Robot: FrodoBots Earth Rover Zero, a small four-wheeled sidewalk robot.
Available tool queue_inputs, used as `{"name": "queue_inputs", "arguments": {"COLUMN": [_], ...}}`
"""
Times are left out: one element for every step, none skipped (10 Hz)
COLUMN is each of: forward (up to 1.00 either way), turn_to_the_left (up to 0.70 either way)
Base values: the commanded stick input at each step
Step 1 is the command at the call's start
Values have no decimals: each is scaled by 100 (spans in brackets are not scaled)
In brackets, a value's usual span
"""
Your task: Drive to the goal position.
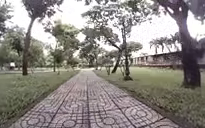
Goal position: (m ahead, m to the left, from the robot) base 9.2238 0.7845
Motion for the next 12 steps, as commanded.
{"name": "queue_inputs", "arguments": {"forward": [50, 50, 50, 50, 50, 50, 50, 50, 50, 50, 50, 50], "turn_to_the_left": [0, 0, 0, 0, 0, 0, 0, 0, 0, 0, 0, 0]}}
